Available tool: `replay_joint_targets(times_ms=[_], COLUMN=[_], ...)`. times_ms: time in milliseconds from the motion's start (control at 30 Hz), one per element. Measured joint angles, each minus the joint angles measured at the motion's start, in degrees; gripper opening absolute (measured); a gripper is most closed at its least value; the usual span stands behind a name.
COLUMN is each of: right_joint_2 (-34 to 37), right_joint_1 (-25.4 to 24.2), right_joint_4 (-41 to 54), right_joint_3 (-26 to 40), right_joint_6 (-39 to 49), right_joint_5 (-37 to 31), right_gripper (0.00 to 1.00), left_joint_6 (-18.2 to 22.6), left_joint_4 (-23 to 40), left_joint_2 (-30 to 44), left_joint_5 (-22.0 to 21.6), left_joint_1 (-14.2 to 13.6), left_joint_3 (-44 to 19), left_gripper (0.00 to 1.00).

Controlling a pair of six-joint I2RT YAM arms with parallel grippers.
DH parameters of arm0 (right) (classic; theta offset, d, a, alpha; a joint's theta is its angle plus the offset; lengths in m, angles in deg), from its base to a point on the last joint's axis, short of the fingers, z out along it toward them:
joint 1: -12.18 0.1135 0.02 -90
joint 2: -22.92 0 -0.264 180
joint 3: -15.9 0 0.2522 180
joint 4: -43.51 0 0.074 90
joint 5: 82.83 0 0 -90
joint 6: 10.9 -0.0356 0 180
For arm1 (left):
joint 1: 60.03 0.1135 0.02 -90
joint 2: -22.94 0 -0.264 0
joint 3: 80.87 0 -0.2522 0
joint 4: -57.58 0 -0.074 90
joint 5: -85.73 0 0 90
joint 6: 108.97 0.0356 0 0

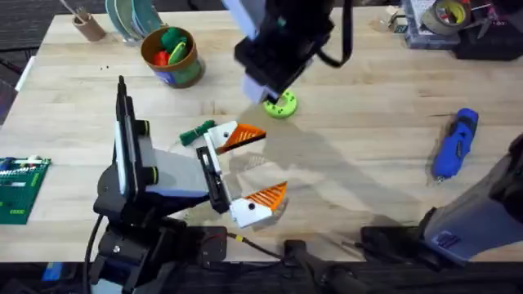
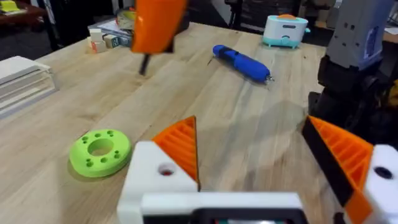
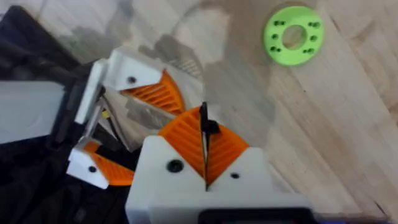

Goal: Pick up the gripper from the table and insert it into the empty holder that is missing its gripper. Then pick up a screw, insert it into the mounting hole, and use the screwdriver to tighten it. Finally, clean up the table by picking up the vegetable and placing it into the bucket.

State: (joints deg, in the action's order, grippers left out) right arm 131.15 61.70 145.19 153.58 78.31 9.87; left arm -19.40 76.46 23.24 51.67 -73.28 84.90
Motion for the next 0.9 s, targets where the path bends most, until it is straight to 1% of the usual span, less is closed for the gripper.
replay_joint_targets(times_ms=[167, 400, 533, 667, 900], right_joint_2=[0.00, 0.00, 0.00, 0.14, 2.51], right_joint_1=[3.44, 6.18, 7.26, 7.85, 8.20], right_joint_4=[0.20, -1.58, -3.52, -3.39, -3.05], right_joint_3=[0.00, 0.00, 0.00, 0.00, 0.02], right_joint_6=[0.20, 0.58, 0.90, 1.07, 1.09], right_joint_5=[0.01, 0.36, 1.79, 2.61, 2.94], right_gripper=[0.009, 0.009, 0.008, 0.008, 0.008], left_joint_6=[0.00, 0.00, 0.00, 0.00, 0.00], left_joint_4=[0.00, 0.00, 0.00, 0.00, 0.00], left_joint_2=[0.01, 0.00, 0.00, 0.00, 0.00], left_joint_5=[0.00, 0.00, 0.00, 0.00, 0.00], left_joint_1=[0.00, 0.00, 0.00, 0.00, 0.00], left_joint_3=[0.00, 0.00, 0.00, 0.00, 0.00], left_gripper=[0.993, 0.994, 0.993, 0.993, 0.993])
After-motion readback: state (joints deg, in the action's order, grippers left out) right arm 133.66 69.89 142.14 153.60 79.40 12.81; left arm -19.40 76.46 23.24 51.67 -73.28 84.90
